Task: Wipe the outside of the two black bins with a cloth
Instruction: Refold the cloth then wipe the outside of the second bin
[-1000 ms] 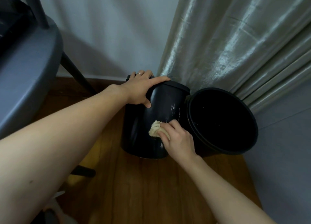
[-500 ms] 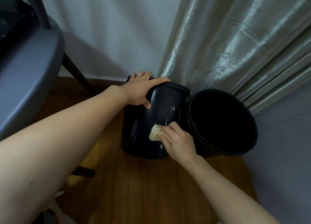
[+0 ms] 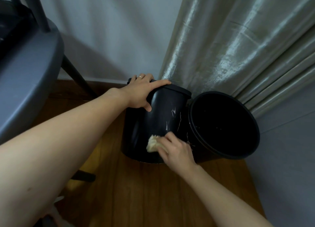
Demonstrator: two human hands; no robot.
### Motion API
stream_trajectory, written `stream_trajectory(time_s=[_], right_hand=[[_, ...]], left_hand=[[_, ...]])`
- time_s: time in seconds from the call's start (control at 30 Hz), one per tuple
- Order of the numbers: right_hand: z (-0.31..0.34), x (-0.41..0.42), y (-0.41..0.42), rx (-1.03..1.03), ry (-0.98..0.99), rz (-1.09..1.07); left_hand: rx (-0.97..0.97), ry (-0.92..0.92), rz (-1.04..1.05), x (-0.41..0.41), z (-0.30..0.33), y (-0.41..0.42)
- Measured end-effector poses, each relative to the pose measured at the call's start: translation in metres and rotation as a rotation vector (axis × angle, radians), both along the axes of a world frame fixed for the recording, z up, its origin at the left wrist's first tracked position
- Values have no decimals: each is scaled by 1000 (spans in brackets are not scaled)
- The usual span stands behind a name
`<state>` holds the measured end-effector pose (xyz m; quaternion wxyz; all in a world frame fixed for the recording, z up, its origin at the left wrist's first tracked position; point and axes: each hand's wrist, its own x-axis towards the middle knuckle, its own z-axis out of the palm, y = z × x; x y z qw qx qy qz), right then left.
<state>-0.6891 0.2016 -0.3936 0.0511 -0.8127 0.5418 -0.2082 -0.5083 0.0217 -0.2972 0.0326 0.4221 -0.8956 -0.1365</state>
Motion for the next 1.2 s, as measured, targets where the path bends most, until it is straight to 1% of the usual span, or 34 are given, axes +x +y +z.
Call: stream_trajectory(time_s=[0.1,0.17,0.23,0.3,0.37,0.43,0.57,0.67,0.77,0.9,1.0,1.1,1.2], right_hand=[[-14,-4,18,60,68,133],[-11,-5,14,80,79,155],[-2,-5,4,61,29,85],[6,-6,-5,34,-58,-44],[5,-4,-6,27,-89,-107],[-4,-2,4,66,-94,-58],[-17,-4,19,191,-8,111],[-10,-4,12,205,-73,108],[1,-3,5,189,-180,90],[20,-5,-9,122,-266,50],[39,-11,-25,88,-291,9],[56,-16,-41,57,-322,-77],[69,-13,-60,-29,-368,-133]], left_hand=[[10,8,-1,2,1,0],[10,12,3,3,0,0],[2,7,5,3,-1,0],[-2,4,4,3,-1,-1],[-8,2,3,2,-2,-1],[2,9,3,3,-2,-1],[5,15,-3,3,-1,-2],[-1,11,2,3,-2,-1],[-3,5,18,1,0,0],[32,9,41,-9,6,7],[64,45,76,-9,6,8],[68,37,70,-7,7,6],[65,66,59,-7,7,7]])
